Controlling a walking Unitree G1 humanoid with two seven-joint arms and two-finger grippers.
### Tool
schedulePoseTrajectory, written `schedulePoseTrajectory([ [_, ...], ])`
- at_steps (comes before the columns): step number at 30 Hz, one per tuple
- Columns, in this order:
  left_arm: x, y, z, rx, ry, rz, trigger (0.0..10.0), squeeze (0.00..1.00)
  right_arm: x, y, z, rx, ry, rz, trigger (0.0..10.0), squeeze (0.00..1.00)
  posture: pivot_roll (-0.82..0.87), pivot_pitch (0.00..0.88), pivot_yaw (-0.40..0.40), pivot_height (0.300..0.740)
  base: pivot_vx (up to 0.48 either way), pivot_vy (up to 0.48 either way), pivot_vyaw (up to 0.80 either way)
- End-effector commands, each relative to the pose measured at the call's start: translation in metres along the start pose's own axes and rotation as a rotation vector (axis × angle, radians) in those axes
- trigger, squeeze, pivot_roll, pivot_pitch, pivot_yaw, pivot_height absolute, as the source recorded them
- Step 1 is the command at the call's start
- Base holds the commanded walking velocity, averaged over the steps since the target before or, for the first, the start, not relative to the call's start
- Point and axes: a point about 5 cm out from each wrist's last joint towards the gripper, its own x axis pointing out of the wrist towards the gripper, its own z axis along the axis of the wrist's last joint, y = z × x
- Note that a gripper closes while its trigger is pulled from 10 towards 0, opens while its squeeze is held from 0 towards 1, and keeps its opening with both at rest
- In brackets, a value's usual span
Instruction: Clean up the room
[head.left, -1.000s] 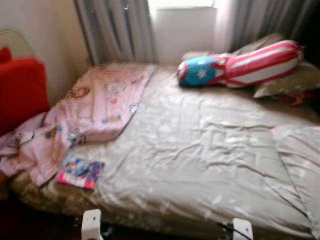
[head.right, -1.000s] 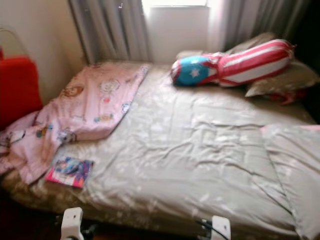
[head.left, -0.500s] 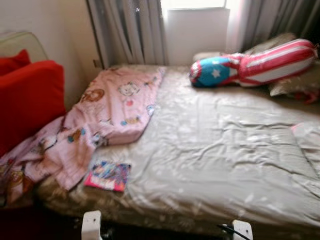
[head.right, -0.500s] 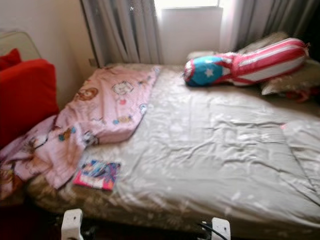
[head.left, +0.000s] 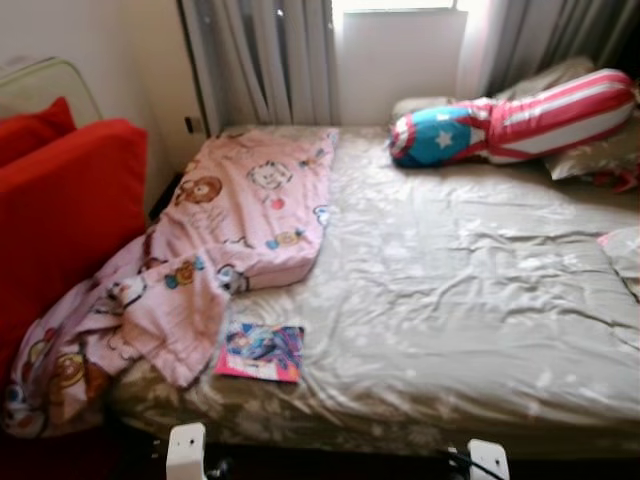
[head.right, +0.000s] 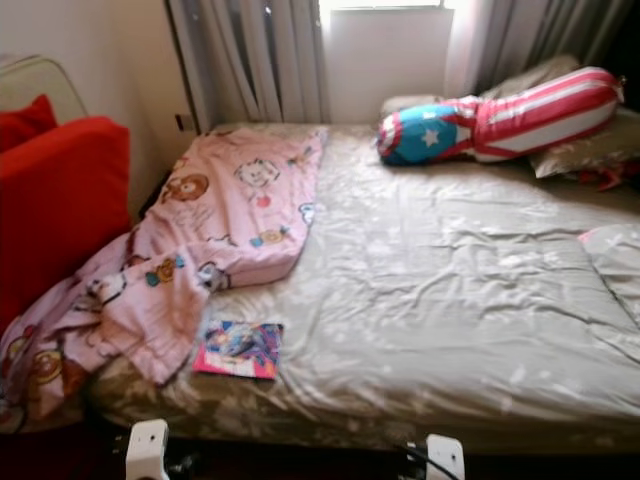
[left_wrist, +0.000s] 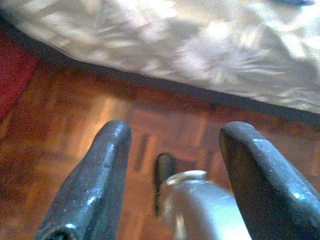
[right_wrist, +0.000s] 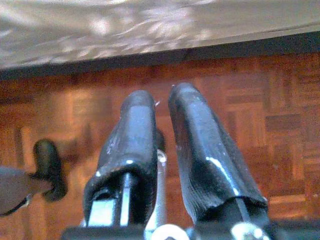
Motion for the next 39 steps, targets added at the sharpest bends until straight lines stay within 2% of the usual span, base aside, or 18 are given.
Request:
schedulePoseTrajectory([
  [1,0.001,-0.003,0.001,0.016,-0.001,-0.007,10.0,0.0,-0.001,-0.006,-0.002,-0.008,0.006,-0.006,10.0,0.0,0.02,0.0,-0.005,0.74,0.0,0.48,0.0],
  [5,0.001,-0.003,0.001,0.014,-0.002,-0.007,10.0,0.0,-0.003,-0.016,-0.005,-0.007,0.012,-0.015,10.0,0.0,0.01,0.0,-0.007,0.74,0.0,0.48,0.0],
  [10,0.001,-0.003,0.001,0.013,-0.004,-0.004,10.0,0.0,-0.003,-0.019,-0.004,-0.011,0.012,-0.015,10.0,0.0,0.01,0.005,0.0,0.74,0.0,0.475,0.0],
  [13,0.001,-0.001,0.002,0.014,-0.008,0.001,10.0,0.0,-0.003,-0.02,-0.001,-0.01,0.009,-0.013,10.0,0.0,0.01,0.005,0.0,0.74,0.0,0.0,0.0],
  [19,0.0,0.0,0.002,0.015,-0.007,0.002,10.0,0.0,-0.001,-0.007,-0.001,-0.012,0.014,-0.003,10.0,0.0,0.0,0.011,0.002,0.74,0.0,0.0,0.0],
  [29,0.0,0.0,0.001,0.028,-0.002,0.006,10.0,0.0,-0.003,0.019,-0.017,-0.033,0.043,0.049,10.0,0.0,0.0,0.01,0.005,0.74,0.0,0.0,0.04],
  [33,0.0,0.001,0.0,0.036,0.0,0.009,10.0,0.0,-0.003,0.023,-0.018,-0.054,0.041,0.061,10.0,0.0,0.0,0.01,0.005,0.74,0.0,0.0,0.8],
  [37,0.0,0.001,-0.001,0.03,0.001,0.006,10.0,0.0,-0.002,0.024,-0.014,-0.037,0.026,0.06,10.0,0.0,0.01,0.012,0.005,0.74,0.309,0.0,0.8],
  [39,0.0,0.001,-0.001,0.029,0.001,0.005,10.0,0.0,-0.001,0.019,-0.01,-0.011,0.016,0.052,10.0,0.0,0.01,0.011,0.006,0.74,0.315,0.0,0.0],
])
